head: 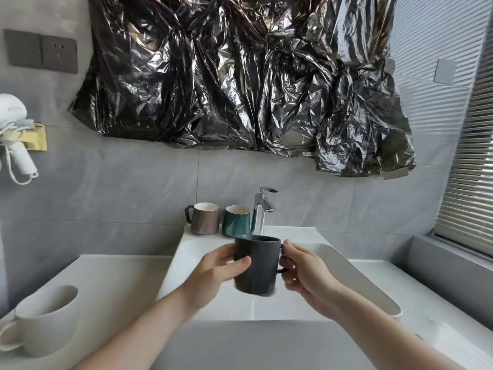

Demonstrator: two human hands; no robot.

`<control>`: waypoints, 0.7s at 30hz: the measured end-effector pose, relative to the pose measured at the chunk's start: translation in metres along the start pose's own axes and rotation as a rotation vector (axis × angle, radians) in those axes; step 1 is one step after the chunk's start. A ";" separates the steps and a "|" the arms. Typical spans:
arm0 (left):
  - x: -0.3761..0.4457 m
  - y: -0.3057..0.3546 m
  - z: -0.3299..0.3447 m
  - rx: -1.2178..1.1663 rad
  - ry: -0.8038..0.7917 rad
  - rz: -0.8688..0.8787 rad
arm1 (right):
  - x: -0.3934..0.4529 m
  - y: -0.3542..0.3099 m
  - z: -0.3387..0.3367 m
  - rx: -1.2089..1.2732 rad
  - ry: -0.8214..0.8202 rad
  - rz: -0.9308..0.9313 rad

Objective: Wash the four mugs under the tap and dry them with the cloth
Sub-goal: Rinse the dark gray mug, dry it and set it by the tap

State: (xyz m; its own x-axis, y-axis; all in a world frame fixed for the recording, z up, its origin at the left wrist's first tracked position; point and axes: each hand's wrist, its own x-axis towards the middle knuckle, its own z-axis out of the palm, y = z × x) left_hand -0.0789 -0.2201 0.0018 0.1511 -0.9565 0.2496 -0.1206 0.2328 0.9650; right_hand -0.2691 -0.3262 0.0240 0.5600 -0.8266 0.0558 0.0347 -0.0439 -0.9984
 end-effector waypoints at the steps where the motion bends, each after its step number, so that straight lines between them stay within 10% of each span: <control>1: 0.006 0.000 -0.008 0.114 0.051 -0.002 | 0.009 0.002 -0.003 0.012 0.037 -0.011; 5: 0.028 -0.015 -0.051 0.807 0.379 -0.098 | 0.058 0.014 -0.020 -0.180 0.220 -0.124; 8: 0.032 -0.029 -0.071 1.157 0.321 -0.244 | 0.094 0.020 -0.028 -0.285 0.390 -0.155; 21: 0.042 -0.051 -0.080 1.240 0.227 -0.320 | 0.216 0.043 -0.032 -0.241 0.573 -0.115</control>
State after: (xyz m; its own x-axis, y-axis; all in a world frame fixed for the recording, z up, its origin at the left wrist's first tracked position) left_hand 0.0124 -0.2581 -0.0301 0.4883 -0.8599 0.1490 -0.8513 -0.4318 0.2979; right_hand -0.1730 -0.5239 -0.0075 0.0293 -0.9753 0.2188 -0.1560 -0.2206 -0.9628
